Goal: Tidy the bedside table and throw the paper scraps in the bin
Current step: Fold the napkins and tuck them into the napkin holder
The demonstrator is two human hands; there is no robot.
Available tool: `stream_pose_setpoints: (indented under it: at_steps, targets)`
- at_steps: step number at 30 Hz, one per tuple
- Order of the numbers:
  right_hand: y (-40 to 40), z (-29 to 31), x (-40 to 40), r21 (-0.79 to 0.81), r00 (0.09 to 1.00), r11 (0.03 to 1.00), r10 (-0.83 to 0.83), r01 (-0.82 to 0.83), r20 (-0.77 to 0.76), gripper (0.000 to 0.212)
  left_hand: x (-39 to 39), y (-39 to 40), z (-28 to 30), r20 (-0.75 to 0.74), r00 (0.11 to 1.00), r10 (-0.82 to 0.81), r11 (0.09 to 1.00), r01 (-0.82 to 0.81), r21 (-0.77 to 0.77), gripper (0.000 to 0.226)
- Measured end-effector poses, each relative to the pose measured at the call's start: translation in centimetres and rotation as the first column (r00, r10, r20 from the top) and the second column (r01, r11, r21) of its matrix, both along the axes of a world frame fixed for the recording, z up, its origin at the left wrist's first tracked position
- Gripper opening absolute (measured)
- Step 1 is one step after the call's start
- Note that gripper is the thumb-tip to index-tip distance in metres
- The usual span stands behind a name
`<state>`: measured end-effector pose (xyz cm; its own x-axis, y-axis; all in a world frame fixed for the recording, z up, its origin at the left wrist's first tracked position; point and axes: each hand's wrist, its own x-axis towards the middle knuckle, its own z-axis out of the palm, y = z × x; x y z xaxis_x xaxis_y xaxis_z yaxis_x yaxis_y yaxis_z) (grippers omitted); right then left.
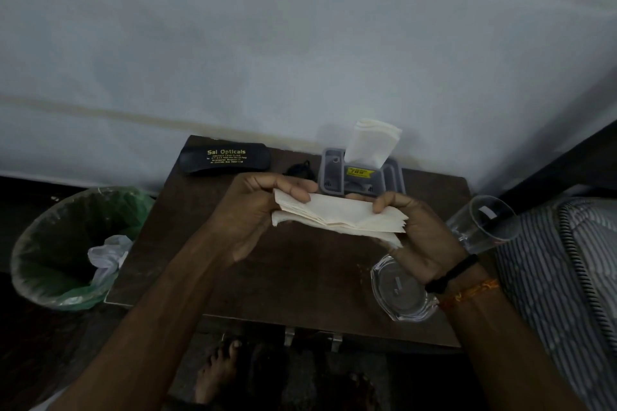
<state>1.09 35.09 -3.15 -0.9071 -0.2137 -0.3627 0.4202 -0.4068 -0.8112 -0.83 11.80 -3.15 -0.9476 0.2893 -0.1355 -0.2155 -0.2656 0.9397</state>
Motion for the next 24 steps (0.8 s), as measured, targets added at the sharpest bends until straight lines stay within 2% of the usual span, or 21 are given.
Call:
stream_pose_setpoints:
  at_steps: [2,5,6,11,14,17,20,24]
  targets:
    - [0.5,0.0,0.0,-0.029,1.0,0.999,0.014,-0.013,0.02,0.025,-0.1,0.0,-0.1,-0.048,0.999,0.006,1.0,-0.007,-0.015,0.053]
    - [1.1,-0.1,0.1,-0.123,0.998,0.992,0.032,-0.025,0.05,0.012,-0.1,-0.2,-0.4,-0.121,0.993,0.004,0.999,-0.009,-0.043,0.055]
    - [1.3,-0.1,0.0,-0.139,0.998,0.99,0.014,-0.007,0.054,0.013,-0.1,-0.3,-0.4,-0.145,0.989,-0.003,0.999,-0.004,-0.049,0.057]
    - [1.1,0.4,-0.1,0.076,0.994,0.996,0.03,-0.038,0.108,0.051,-0.2,-0.5,-0.8,-0.239,0.97,-0.05,0.996,0.03,-0.085,0.057]
    - [0.8,0.6,0.1,0.147,0.986,0.983,0.085,-0.106,0.142,0.047,-0.2,-0.5,-1.0,-0.296,0.953,-0.069,0.995,0.044,-0.09,0.052]
    - [0.6,0.5,0.3,0.169,0.98,0.969,0.165,-0.183,0.111,0.043,-0.1,-0.4,-0.8,-0.315,0.946,-0.074,0.995,0.047,-0.092,0.037]
    - [0.5,0.4,0.1,0.254,0.991,0.959,0.116,-0.129,0.065,0.044,-0.1,-0.3,-0.7,-0.291,0.953,-0.085,0.993,0.057,-0.105,0.044]
    - [0.6,0.5,0.0,0.265,0.998,0.962,0.056,-0.062,0.031,0.039,0.0,-0.1,-0.4,-0.208,0.974,-0.09,0.99,0.065,-0.125,0.048]
